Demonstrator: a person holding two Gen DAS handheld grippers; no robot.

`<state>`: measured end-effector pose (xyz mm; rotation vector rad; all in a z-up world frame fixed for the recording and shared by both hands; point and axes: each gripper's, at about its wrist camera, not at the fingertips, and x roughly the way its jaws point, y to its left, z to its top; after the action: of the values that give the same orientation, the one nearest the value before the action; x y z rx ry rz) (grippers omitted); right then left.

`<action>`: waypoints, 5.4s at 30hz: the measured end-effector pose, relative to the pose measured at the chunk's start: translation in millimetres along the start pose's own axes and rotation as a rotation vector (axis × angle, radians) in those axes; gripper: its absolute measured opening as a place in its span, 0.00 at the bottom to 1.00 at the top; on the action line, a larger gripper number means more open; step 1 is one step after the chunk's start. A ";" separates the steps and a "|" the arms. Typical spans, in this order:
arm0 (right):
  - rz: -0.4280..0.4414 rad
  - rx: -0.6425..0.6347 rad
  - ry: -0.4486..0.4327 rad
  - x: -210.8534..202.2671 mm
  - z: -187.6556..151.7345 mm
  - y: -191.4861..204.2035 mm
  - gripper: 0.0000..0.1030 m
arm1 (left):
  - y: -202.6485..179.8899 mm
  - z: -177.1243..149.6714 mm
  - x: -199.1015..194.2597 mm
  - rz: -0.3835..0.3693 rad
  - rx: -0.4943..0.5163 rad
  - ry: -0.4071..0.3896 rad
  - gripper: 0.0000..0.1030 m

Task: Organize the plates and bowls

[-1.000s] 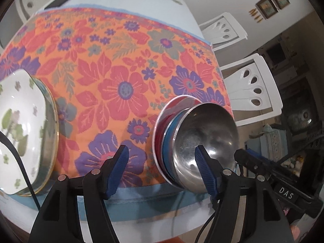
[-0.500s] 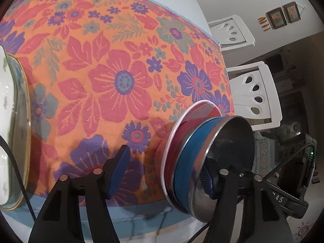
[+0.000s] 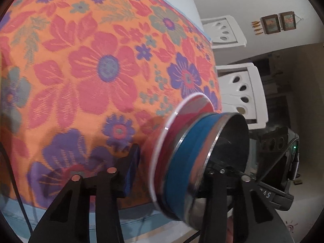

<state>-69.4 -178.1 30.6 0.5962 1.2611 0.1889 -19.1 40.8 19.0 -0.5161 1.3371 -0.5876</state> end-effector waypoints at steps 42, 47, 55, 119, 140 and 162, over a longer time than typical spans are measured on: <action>0.020 -0.239 0.036 101.5 -34.5 288.5 0.54 | 153.5 24.3 -234.2 0.206 -0.050 -0.221 0.37; -0.025 -0.208 0.042 117.6 -35.9 291.6 0.54 | 172.3 32.2 -227.4 0.182 -0.041 -0.180 0.37; -0.078 -0.167 0.066 136.2 -35.4 292.2 0.54 | 188.7 38.9 -220.4 0.150 -0.038 -0.128 0.37; -0.328 -0.308 -0.329 -57.2 -218.3 322.5 0.72 | 47.6 -134.7 -340.4 0.296 0.185 -0.477 0.47; -0.408 -0.198 -0.292 -19.4 -179.2 337.6 0.73 | 57.8 -82.0 -335.7 0.486 0.321 -0.482 0.64; -0.499 -0.073 -0.236 31.4 -131.6 341.6 0.73 | 83.4 -16.0 -313.4 0.485 0.364 -0.379 0.70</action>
<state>-118.9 162.9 158.2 0.2192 1.1303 -0.2447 -67.6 310.2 193.6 0.0062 0.9166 -0.2977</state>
